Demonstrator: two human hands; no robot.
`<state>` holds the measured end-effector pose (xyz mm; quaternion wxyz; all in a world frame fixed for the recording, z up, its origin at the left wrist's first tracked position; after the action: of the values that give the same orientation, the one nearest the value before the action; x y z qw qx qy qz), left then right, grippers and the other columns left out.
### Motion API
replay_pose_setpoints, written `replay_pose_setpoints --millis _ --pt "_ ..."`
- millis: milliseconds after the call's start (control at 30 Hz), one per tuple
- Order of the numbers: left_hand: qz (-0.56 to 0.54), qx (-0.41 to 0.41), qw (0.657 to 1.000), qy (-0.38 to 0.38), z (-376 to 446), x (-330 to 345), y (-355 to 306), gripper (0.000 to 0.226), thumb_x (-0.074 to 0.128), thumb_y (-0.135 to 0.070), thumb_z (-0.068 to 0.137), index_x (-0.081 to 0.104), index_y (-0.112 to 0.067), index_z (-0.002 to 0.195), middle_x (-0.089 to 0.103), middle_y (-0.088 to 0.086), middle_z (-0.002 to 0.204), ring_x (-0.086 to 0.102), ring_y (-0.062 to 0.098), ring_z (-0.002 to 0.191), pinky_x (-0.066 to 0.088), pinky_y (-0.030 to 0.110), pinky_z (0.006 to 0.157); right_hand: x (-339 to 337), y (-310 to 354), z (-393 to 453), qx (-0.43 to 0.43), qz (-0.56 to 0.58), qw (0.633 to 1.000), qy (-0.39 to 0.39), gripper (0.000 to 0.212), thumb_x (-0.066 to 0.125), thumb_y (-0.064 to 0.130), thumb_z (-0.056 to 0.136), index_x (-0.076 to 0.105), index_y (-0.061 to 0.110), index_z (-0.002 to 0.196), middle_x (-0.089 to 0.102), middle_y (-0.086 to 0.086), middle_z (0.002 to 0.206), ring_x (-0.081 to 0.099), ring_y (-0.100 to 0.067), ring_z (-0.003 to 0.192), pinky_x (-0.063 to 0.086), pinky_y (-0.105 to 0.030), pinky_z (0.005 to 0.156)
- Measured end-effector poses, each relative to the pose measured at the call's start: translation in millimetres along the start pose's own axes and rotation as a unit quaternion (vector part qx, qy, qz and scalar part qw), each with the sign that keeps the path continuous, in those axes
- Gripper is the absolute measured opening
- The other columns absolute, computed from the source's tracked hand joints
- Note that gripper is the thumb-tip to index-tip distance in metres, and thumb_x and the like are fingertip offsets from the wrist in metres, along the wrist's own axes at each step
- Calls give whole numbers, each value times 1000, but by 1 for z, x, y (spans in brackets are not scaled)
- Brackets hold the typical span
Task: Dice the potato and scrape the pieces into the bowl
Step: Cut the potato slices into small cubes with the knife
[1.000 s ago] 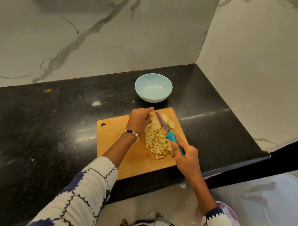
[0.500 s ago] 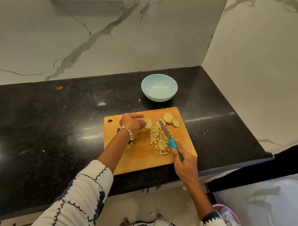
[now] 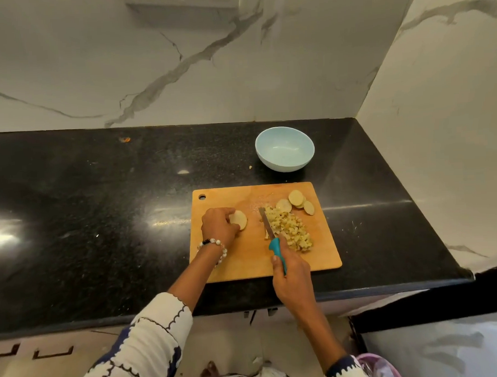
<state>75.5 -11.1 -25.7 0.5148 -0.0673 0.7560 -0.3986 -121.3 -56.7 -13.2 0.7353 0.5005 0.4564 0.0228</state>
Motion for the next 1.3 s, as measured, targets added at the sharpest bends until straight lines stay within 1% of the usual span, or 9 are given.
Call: replay_pose_setpoints --millis 100,233,433,667,867,967,1067,1200,1300 --pt "74 44 996 5 1 1 0 52 75 -22 76 58 -18 125 53 4 123 53 22 110 43 28 92 9 8 1 -12 -31 999 34 53 43 15 98 25 8 147 54 -7 111 46 -10 93 33 -15 77" --pt "115 116 986 42 4 8 -5 57 74 -22 77 54 -17 129 51 2 124 50 19 113 41 26 95 20 20 6 -19 -78 995 51 50 39 21 100 26 9 147 53 -9 115 50 -17 97 37 -23 78" --pt "155 151 973 77 9 9 -9 57 71 -26 79 51 -20 133 50 -1 122 48 17 112 42 27 95 34 25 16 1 -136 989 50 52 32 23 101 21 8 149 53 -10 113 51 -21 94 42 -30 76" --pt "158 155 972 76 12 8 -10 55 72 -28 79 54 -20 130 51 -2 121 51 16 108 45 28 90 42 27 15 3 -189 979 73 55 28 20 101 10 6 150 51 -14 118 50 -22 95 29 -24 69" --pt "163 153 972 75 13 7 -11 55 73 -31 77 56 -20 128 53 0 120 51 19 109 45 30 88 47 38 17 17 -246 964 104 60 31 14 97 3 4 150 50 -17 118 52 -26 93 32 -25 68" --pt "154 147 975 66 14 7 -9 53 73 -32 77 58 -20 126 53 -1 119 52 18 108 44 29 87 45 37 4 29 -247 959 133 63 31 13 97 -2 4 149 42 -20 131 53 -28 95 37 -28 70" --pt "146 143 977 63 14 8 -8 52 74 -30 76 59 -19 125 54 -1 118 52 19 107 44 29 86 36 35 -18 34 -240 958 155 66 33 15 98 -6 5 149 42 -18 130 54 -29 92 33 -29 66" --pt "149 141 977 59 14 6 -8 52 75 -29 76 59 -19 125 55 -1 118 53 19 106 45 29 86 25 37 -24 38 -230 961 146 63 32 17 98 0 6 150 50 -16 121 54 -29 96 30 -29 67" --pt "148 131 978 61 15 5 -8 53 76 -28 75 59 -19 125 56 0 120 53 20 107 45 29 87 21 41 -6 30 -221 970 97 58 31 16 97 10 4 150 56 -16 114 56 -27 95 31 -27 67"
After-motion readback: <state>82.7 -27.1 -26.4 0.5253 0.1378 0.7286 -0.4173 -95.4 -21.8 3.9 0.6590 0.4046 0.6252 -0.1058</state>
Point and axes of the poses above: each hand's wrist, its own z-axis towards the middle knuckle, its own x-axis out of the palm, y = z × x, the point moved 6 cm from there along z, towards the middle knuckle
